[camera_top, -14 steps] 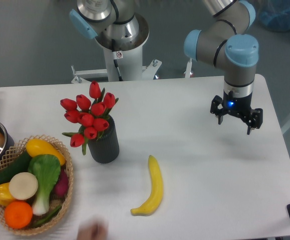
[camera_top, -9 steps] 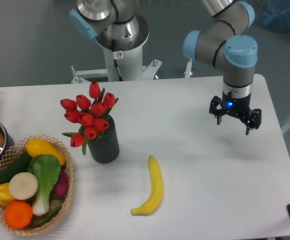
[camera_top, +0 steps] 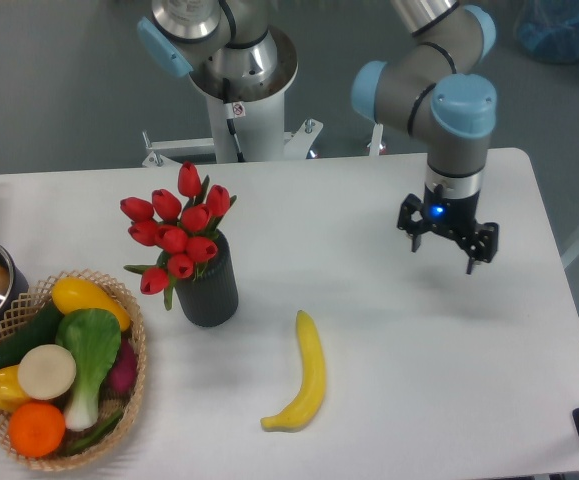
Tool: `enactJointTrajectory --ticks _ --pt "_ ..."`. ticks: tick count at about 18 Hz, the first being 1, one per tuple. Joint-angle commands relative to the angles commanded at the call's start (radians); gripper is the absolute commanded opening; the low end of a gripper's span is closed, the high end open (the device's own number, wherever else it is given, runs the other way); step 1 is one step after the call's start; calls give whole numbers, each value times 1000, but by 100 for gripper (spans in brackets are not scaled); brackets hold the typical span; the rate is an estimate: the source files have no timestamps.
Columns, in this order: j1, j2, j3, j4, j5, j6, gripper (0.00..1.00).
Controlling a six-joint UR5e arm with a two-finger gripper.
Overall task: Pick up the flowers from the vase
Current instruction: 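Move the open gripper toward the red tulips in the black vase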
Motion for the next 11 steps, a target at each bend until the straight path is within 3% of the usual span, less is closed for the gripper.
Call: enactJointTrajectory --ticks 4,11 --pt "11 89 -109 0 -201 -11 100" --pt "6 161 -264 0 -601 -6 100"
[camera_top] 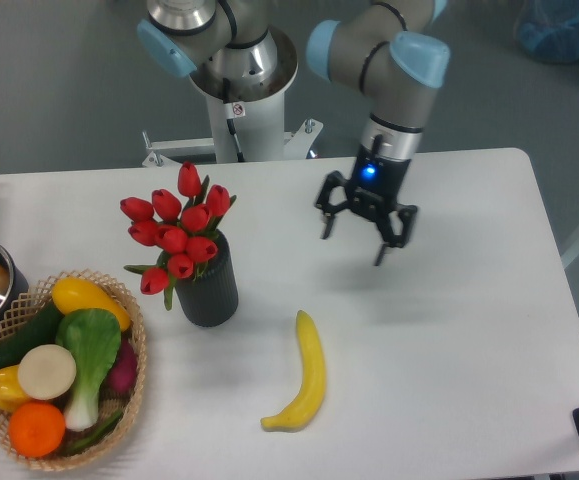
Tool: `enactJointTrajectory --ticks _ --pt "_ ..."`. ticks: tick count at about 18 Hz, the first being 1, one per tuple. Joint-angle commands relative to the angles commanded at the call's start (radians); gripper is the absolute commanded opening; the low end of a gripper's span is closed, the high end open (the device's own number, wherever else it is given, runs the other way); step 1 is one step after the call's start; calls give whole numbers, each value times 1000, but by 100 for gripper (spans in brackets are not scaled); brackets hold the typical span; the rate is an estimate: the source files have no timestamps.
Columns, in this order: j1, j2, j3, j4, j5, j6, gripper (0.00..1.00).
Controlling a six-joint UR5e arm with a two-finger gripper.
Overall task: Pick up the flowers from the vase
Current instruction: 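Move the open gripper toward the red tulips in the black vase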
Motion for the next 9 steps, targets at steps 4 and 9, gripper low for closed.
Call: enactJointTrajectory --ticks 4,9 --pt "0 66 -66 -3 -102 -5 100" --pt "-1 103 -123 -3 -308 -28 100"
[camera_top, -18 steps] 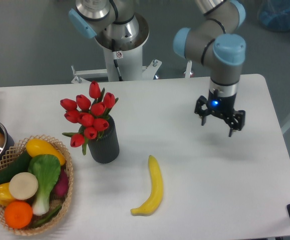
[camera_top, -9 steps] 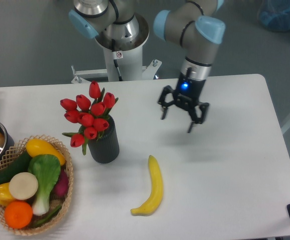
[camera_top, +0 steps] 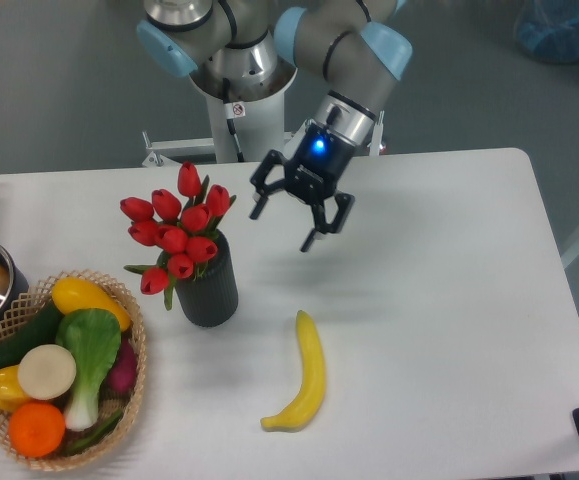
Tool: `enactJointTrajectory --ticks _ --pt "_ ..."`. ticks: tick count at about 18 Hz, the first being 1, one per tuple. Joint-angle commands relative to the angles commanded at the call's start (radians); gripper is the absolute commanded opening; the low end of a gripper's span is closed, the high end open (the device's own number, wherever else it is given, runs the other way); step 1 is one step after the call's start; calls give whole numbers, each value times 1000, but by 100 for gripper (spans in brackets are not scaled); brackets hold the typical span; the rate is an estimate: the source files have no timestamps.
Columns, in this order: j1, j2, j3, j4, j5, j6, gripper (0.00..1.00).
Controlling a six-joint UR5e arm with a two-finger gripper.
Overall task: Pick up the flowers from the vase
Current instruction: 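Move the open gripper toward the red tulips in the black vase, then lower the gripper onto the tulip stems and close it around them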
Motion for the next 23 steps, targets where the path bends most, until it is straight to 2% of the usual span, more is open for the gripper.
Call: enactJointTrajectory --ticks 2,9,14,18,19,20,21,22,23 --pt "-9 0 -12 0 -46 0 100" --pt "-89 -54 0 3 -62 6 100" --pt "-141 -120 47 5 -77 6 100" --pt "-181 -135 60 5 -77 6 100" --pt "-184 -135 60 5 -77 6 88" --pt "-186 -135 58 5 -77 6 66" --pt "-186 -135 60 5 -77 6 37" --pt "-186 -133 63 5 -79 8 16" --pt "-186 -136 76 5 -79 6 9"
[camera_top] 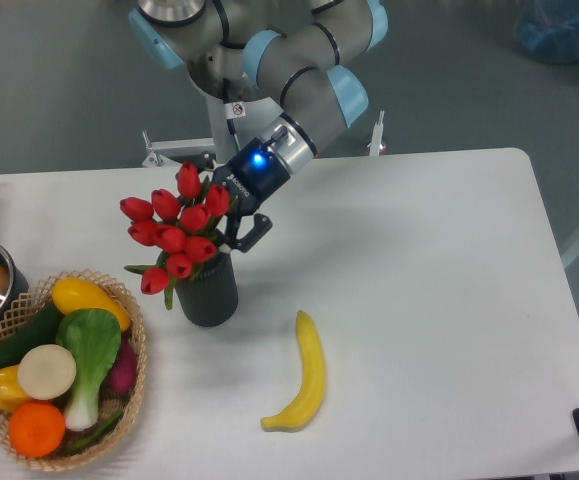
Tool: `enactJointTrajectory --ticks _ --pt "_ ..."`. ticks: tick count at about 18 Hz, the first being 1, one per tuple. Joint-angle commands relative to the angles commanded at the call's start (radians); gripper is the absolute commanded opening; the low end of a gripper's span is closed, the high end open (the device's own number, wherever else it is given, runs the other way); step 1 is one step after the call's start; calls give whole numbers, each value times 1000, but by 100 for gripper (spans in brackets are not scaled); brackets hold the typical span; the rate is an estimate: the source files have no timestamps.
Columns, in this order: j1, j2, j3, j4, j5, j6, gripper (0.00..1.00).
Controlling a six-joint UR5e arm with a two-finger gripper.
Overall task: Pick up the flowers from the vase
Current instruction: 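Lower the gripper onto the tulip stems and close it around them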
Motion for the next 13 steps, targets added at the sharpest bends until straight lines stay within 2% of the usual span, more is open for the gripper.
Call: enactJointTrajectory --ticks 2,6,10,13 --pt "6 -11 22 0 0 0 4" --pt "14 -9 58 -2 -2 -31 2" --pt "18 11 81 -2 -2 -110 2" --pt "21 50 94 -2 -6 -194 2"
